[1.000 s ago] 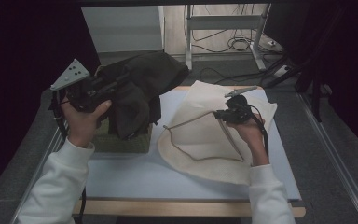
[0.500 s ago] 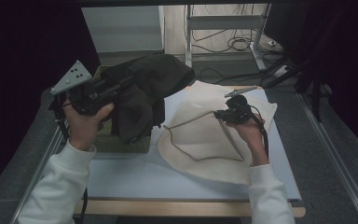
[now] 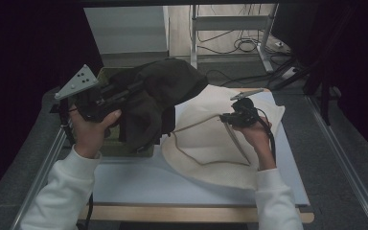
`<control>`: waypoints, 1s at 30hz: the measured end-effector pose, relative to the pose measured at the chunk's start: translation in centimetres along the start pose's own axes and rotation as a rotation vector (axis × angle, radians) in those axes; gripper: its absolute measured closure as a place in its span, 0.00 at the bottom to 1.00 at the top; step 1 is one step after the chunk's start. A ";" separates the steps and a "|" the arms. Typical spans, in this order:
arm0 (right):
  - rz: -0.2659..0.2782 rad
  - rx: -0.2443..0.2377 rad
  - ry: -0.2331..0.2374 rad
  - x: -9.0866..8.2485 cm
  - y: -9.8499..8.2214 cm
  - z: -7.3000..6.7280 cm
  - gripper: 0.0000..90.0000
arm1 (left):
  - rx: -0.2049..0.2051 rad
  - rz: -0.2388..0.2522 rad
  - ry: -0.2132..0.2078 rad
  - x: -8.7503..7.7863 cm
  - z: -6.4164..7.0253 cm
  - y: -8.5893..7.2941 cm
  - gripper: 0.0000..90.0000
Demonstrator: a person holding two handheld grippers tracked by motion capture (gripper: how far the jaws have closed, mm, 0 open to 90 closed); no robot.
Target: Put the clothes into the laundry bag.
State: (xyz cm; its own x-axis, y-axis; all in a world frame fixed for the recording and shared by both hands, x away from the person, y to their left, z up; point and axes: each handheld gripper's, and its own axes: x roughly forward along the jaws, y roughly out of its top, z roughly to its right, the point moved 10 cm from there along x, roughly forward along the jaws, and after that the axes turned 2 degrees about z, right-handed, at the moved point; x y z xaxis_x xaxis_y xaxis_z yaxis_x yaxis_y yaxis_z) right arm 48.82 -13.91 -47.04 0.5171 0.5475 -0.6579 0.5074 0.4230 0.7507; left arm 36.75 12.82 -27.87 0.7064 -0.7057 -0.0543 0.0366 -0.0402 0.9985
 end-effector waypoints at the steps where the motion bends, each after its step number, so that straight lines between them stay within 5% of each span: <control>1: -0.004 0.002 -0.001 0.0 0.0 0.0 0.96 | 0.000 0.002 -0.005 0.0 0.2 0.1 0.83; 30: 0.002 0.014 -0.002 0.1 -0.2 0.4 0.96 | -0.026 0.019 -0.183 0.5 5.9 -0.2 0.83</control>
State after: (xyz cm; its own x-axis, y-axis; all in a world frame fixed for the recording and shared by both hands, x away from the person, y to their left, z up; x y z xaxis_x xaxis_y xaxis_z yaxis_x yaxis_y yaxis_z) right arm 49.05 -14.22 -47.25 0.5193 0.5471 -0.6565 0.5159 0.4117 0.7512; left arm 32.89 8.26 -28.14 0.5668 -0.8232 -0.0329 0.0445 -0.0092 0.9990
